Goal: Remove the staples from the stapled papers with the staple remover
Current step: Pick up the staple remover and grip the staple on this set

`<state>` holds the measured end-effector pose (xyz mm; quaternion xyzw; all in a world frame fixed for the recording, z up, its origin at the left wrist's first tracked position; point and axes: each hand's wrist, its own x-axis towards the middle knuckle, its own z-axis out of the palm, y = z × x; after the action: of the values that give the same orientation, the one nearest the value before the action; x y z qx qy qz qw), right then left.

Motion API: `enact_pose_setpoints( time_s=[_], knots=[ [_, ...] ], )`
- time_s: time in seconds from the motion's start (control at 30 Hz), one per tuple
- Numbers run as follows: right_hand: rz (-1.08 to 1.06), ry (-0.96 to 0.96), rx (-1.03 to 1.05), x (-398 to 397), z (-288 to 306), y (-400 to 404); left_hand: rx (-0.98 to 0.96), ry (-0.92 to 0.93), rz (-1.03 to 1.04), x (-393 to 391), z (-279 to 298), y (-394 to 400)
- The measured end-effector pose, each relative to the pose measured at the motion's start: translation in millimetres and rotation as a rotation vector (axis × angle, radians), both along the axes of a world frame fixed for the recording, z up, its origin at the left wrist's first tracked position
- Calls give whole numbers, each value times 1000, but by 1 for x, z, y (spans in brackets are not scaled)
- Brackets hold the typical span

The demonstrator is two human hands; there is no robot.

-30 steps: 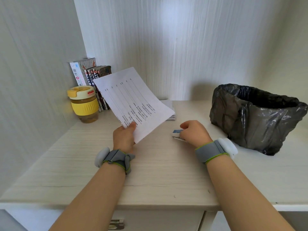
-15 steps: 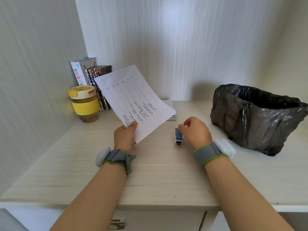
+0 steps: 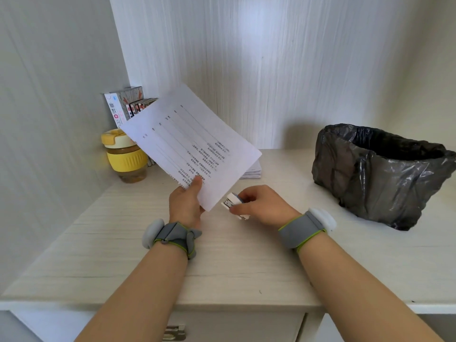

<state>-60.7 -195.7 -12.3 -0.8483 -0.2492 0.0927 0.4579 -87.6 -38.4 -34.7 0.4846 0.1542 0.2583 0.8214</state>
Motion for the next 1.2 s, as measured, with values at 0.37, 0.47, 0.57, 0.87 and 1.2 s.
enact_pose_setpoints(
  time_s=[0.37,0.47,0.57,0.87,1.2],
  knots=[
    [5,227,80,0,3,0,24,23,-104,-6,6,-7],
    [5,264,88,2,2,-2,83,36,-117,-6,5,-9],
    [2,297,113,3,2,-2,137,36,-113,-6,4,-9],
    [-4,19,132,-2,0,4,290,150,89,-2,-1,-4],
    [-14,-507,-107,-14,-6,23,514,219,121,-2,1,-12]
  ],
)
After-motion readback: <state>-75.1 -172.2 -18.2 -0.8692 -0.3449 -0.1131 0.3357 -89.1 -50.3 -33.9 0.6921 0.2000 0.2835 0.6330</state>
